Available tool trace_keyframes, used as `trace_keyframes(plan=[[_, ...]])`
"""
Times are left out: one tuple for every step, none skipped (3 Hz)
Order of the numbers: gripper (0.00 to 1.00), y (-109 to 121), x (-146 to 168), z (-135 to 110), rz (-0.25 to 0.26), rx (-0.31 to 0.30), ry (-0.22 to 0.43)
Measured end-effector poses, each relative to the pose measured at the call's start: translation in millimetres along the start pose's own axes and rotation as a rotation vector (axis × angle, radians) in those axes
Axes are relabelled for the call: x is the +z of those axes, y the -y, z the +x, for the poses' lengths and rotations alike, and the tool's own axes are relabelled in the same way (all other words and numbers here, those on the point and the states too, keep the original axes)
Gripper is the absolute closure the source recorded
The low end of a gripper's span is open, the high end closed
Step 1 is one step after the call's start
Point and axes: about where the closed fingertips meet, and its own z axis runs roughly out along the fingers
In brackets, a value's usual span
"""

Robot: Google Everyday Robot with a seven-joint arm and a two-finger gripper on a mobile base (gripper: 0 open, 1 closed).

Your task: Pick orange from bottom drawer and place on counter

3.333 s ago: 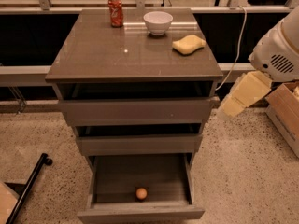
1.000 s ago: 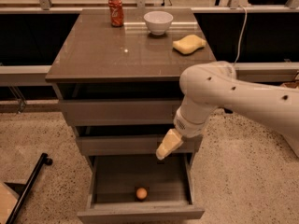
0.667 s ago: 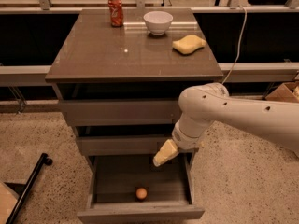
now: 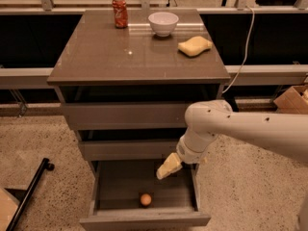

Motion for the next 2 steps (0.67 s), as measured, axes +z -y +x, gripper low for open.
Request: trace_keyframes(plan=[[0.00, 2, 37, -1, -0.042, 0.017, 0.003], [0.00, 9, 83, -6, -0.101, 0.047, -0.002]])
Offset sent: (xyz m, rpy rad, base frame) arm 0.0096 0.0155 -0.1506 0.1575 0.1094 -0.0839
